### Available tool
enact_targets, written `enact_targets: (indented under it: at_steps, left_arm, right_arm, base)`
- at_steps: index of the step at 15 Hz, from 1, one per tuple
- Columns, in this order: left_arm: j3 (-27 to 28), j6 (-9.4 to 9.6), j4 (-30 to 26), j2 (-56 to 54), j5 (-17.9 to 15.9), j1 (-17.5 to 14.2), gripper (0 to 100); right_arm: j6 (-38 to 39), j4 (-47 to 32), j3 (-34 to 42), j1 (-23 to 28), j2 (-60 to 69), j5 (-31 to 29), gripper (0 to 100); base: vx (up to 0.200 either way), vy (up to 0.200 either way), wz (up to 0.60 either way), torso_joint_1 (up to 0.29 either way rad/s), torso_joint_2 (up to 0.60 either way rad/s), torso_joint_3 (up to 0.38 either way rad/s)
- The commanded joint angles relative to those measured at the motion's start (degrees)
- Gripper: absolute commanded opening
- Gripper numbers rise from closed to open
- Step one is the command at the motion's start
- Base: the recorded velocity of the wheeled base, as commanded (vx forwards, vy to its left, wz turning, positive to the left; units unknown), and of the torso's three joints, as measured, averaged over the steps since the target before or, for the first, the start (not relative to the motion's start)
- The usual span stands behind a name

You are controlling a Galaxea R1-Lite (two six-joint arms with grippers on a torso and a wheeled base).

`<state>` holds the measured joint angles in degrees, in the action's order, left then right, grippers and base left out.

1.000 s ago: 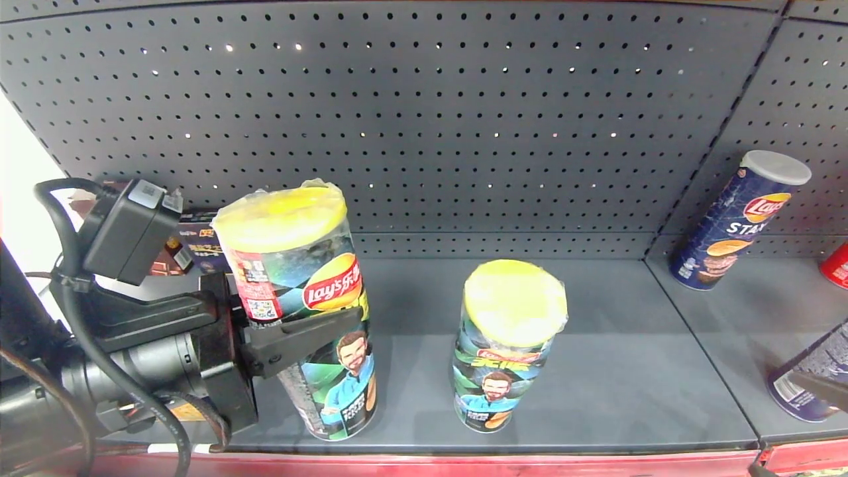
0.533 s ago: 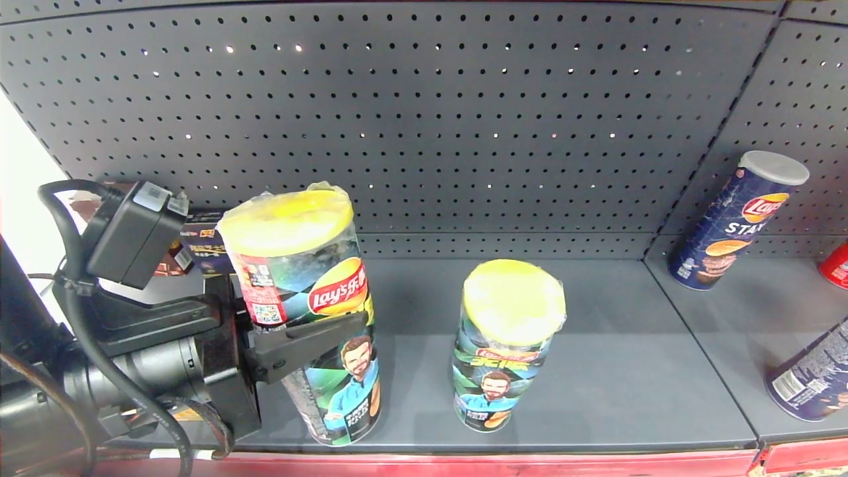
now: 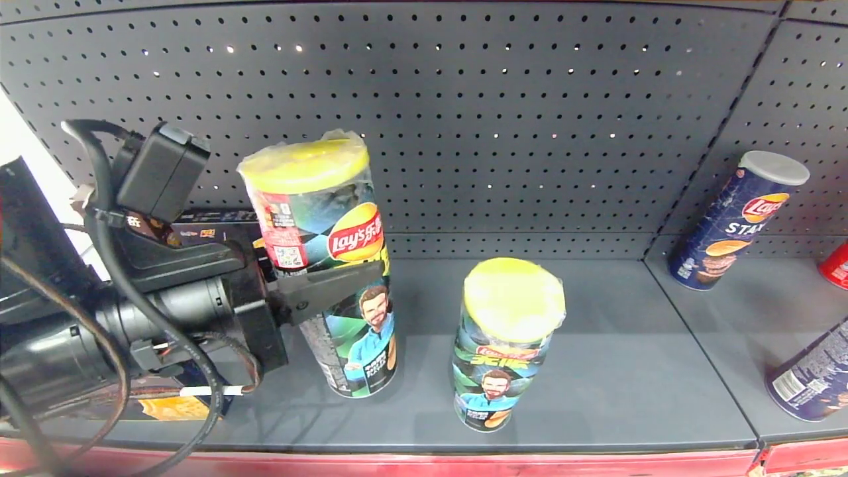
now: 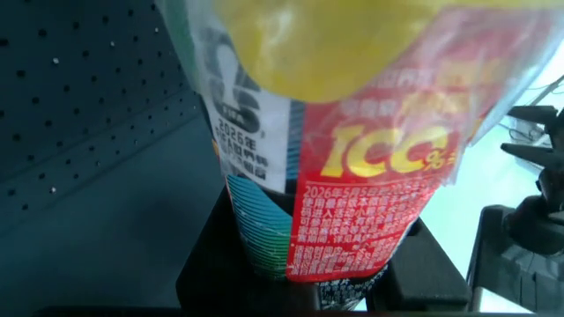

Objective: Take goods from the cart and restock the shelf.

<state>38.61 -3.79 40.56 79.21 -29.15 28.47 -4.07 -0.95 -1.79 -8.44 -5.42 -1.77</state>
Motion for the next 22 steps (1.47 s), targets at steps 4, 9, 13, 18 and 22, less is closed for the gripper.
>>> enact_targets:
  at_steps: [4,9,13,18,22]
  left_arm:
    - [7.8,0.28,-4.44,4.9,3.57,-0.25,0]
    - [13.07,3.88,-4.26,12.37,1.9,-3.42,0]
    - [14.39,8.19,1.37,20.63,-0.3,-3.94,0]
    - [22.21,7.83,4.27,28.1,-3.72,-4.03,0]
    - [25.46,7.83,4.88,30.74,-7.77,-4.03,0]
  right_arm:
    - [-0.41,0.16,-0.05,0.0,-0.29,0.01,100]
    - [-0.59,0.25,-0.05,0.0,-0.29,0.19,100]
    - [-0.59,0.25,-0.05,0.0,-0.2,0.36,100]
    - [-0.59,0.25,-0.05,0.0,-0.29,0.36,100]
    - [-0.5,0.25,-0.05,0.0,-0.2,1.86,100]
  base:
    - [0.0,0.0,0.0,0.0,0.0,0.0]
    - [0.0,0.0,0.0,0.0,0.0,0.0]
    - [0.0,0.0,0.0,0.0,0.0,0.0]
    - [0.0,0.0,0.0,0.0,0.0,0.0]
    - [0.0,0.0,0.0,0.0,0.0,0.0]
